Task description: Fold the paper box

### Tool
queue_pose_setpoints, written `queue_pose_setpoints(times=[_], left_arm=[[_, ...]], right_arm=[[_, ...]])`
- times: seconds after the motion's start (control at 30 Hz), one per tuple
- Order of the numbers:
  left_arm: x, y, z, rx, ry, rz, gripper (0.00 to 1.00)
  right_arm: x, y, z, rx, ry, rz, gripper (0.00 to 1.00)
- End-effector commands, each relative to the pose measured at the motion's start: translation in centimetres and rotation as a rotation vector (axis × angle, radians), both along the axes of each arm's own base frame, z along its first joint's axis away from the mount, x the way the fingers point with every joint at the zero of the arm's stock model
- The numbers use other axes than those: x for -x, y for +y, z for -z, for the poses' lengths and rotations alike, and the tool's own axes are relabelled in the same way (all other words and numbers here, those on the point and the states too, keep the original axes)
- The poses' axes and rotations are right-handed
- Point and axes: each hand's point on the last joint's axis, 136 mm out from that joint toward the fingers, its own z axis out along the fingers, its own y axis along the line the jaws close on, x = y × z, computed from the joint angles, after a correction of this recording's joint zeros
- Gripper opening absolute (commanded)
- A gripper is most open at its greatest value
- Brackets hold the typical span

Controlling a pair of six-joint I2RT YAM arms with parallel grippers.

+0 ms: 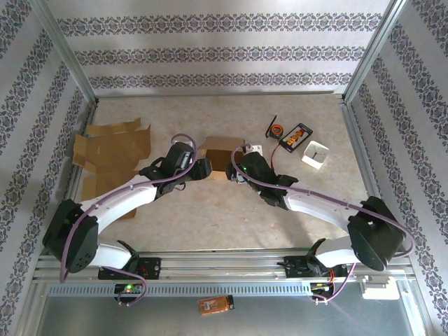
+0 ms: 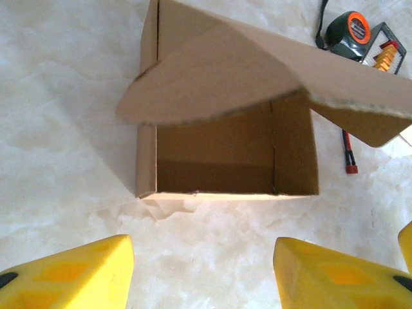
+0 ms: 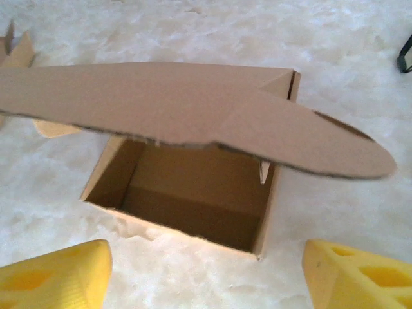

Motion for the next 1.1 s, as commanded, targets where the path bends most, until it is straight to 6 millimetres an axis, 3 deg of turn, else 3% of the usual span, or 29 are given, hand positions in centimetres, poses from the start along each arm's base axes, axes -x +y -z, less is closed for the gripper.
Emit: queue_pose_setpoints(times=[0.0, 0.07, 0.23, 0.3, 0.4, 0.5, 0.67, 0.87, 1.07], left_arm=[[0.9, -0.2, -2.2, 0.04, -0.062, -0.014, 0.59], [1.4, 0.2, -4.0, 0.047, -0.121, -0.02, 0.59], [0.9, 2.6, -11.3, 0.065, -0.387, -0.114, 0.59], [0.0, 3.5, -13.5, 0.022, -0.459, -0.149, 0.62], [-1.7, 3.9, -14.9, -0.037, -0.473, -0.166, 0.7], [-4.1, 4.0, -14.5, -0.03, -0.371, -0.141, 0.77], [-7.4, 3.3, -12.0, 0.102, -0.137, -0.066, 0.81], [-9.5, 1.5, -8.9, 0.299, 0.011, -0.016, 0.83], [-9.7, 0.0, -5.9, 0.37, 0.089, 0.017, 0.81]], right_arm=[[1.9, 0.7, -1.5, -0.043, -0.01, -0.089, 0.83], [2.7, 0.9, -3.1, -0.077, -0.036, -0.139, 0.84], [3.9, 1.0, -8.3, -0.151, -0.189, -0.243, 0.84], [3.3, 0.3, -9.8, -0.142, -0.261, -0.234, 0.85], [1.0, -1.4, -10.9, -0.161, -0.273, -0.142, 0.86], [-1.8, -2.9, -10.5, -0.207, -0.184, -0.031, 0.86], [-4.7, -3.0, -8.5, -0.273, 0.052, 0.065, 0.84], [-6.3, -2.5, -5.5, -0.344, 0.278, 0.119, 0.77], [-6.4, -1.0, -2.3, -0.361, 0.427, 0.103, 0.63]])
